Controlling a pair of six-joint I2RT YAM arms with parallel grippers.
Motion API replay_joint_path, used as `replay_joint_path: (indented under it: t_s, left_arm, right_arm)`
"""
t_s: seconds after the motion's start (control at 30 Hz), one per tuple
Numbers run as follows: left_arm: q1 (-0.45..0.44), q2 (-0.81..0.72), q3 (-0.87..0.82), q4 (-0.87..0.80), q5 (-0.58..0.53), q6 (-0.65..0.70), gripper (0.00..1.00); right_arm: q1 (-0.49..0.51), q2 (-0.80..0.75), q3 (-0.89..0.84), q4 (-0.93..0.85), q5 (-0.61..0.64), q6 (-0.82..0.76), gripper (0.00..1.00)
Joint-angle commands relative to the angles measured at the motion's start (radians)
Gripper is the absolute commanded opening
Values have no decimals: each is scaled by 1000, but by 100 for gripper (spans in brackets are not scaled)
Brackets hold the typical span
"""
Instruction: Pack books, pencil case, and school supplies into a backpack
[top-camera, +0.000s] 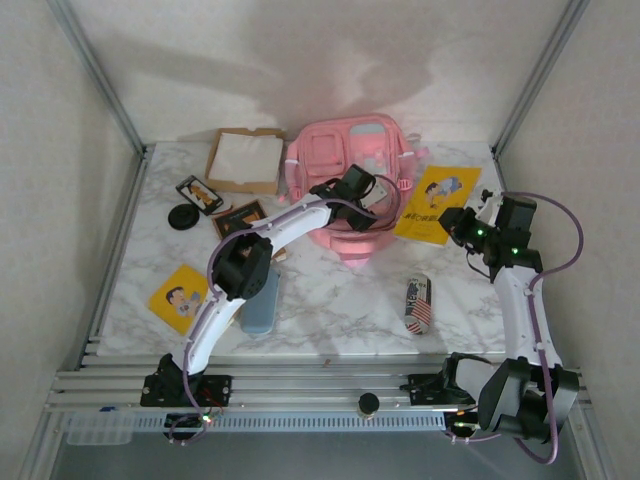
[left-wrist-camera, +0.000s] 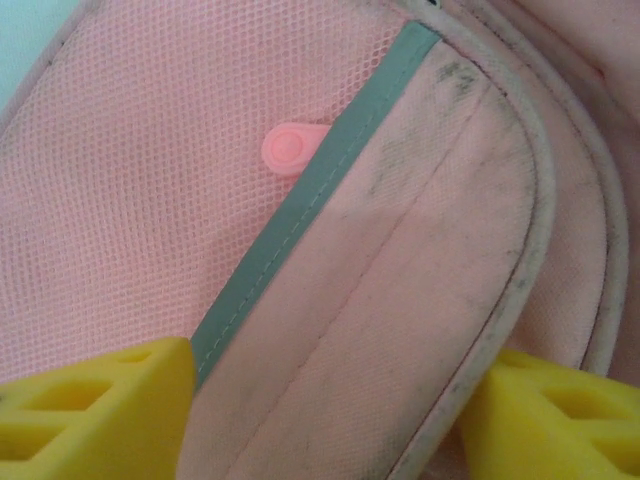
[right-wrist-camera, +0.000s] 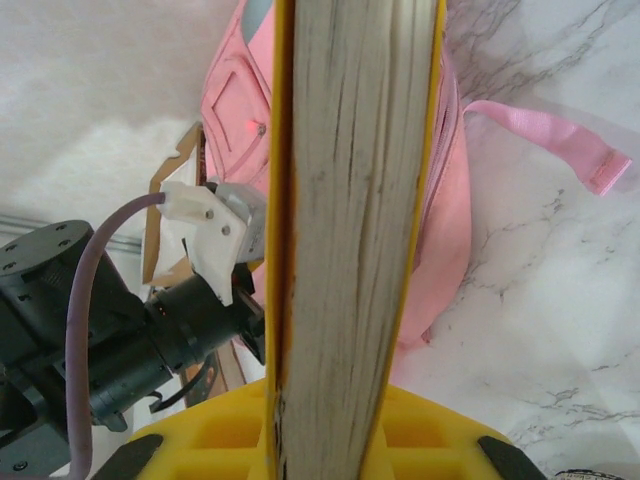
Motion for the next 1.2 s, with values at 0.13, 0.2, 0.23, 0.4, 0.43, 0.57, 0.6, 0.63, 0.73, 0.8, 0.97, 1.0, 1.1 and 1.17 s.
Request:
replay_joint_path:
  t_s: [0.13,0.2,0.23,0.4,0.43,0.57,0.6,0.63,0.73,0.8,0.97,1.0,1.1,1.17]
  left_arm:
    - [42,7,52,-30,-1,7,33]
    - [42,-4,50,-30,-3,3,20]
    - [44,-12,46,-26,-4,1,15]
    - [45,-97,-19,13,7,-11,0]
    - [45,-122,-50,39,13,-15,0]
    - [45,-216,-145,111,23,-51,0]
    - [44,-235,-154,113,15,-72,0]
    - [44,-253,-158,110,12,-91,0]
    - [38,-316,-194,116,-19,-145,0]
    - [27,-365,-233,125,-83,-161,0]
    - [15,-479,-311,152,-148,-209,0]
    - [12,-495,-317,147,-153,-216,0]
    - [-8,-528,-331,140,-161,-232,0]
    - [-30,-536,-325,139,-196,-238,0]
  right_arm:
    - [-6,-28,-1,32,-22,-45,0]
    - [-6,-25,3,15,-17,-57,0]
    - [-6,-24,6,7,-17,-63,0]
    - [-7,-35,33,-71,18,-117,0]
    - [-7,-39,37,-84,25,-125,0]
    - [-7,-44,54,-132,36,-145,0]
    - [-7,-43,58,-154,46,-152,0]
    - [-7,-43,64,-177,62,-153,0]
    - [-7,-43,80,-252,80,-174,0]
    - [-7,-53,75,-270,32,-174,0]
    - [19,-52,70,-302,-99,-177,0]
    - [34,-59,73,-303,-106,-172,0]
    - [66,-89,83,-302,-111,-145,0]
    - [74,-102,90,-310,-119,-133,0]
